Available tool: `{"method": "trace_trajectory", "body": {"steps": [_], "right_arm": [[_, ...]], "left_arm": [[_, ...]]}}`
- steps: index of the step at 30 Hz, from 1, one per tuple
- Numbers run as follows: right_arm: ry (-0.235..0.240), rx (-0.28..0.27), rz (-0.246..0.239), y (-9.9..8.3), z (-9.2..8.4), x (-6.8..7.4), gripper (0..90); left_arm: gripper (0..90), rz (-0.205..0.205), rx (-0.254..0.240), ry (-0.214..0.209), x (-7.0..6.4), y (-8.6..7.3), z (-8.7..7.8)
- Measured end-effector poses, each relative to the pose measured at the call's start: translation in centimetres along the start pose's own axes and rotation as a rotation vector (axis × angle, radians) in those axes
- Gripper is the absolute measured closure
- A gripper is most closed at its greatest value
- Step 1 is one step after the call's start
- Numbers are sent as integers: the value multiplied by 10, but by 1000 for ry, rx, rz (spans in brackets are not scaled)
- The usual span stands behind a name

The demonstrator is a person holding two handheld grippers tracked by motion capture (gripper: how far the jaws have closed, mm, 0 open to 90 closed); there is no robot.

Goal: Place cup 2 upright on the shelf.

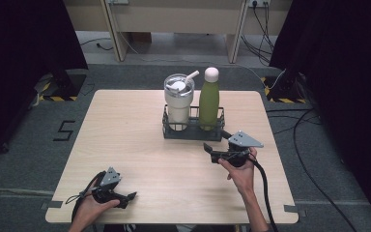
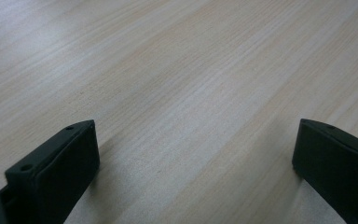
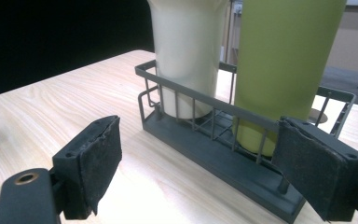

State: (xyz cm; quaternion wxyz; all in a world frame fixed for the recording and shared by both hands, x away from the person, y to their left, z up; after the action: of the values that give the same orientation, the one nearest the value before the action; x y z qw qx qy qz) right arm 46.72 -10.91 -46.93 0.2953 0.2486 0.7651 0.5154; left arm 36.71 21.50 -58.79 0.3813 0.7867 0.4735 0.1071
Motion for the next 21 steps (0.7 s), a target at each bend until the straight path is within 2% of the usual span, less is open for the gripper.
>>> {"method": "trace_trajectory", "body": {"steps": [21], "right_arm": [[40,15,-10,-10,-6,22,155]], "left_arm": [[0,-1,0,-1,0,0,0]]}}
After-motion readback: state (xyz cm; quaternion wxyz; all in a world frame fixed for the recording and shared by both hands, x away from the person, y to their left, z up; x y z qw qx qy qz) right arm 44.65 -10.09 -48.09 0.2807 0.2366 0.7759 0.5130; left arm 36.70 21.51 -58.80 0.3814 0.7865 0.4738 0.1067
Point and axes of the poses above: each handheld gripper's, and its own axes: z roughly forward along the jaws, y roughly out of its top, x roughly to its left, the point moved 9 cm from there along z, roughly forward along the jaws, and after that the axes turned 14 degrees about -z, right-handed, at the moved point
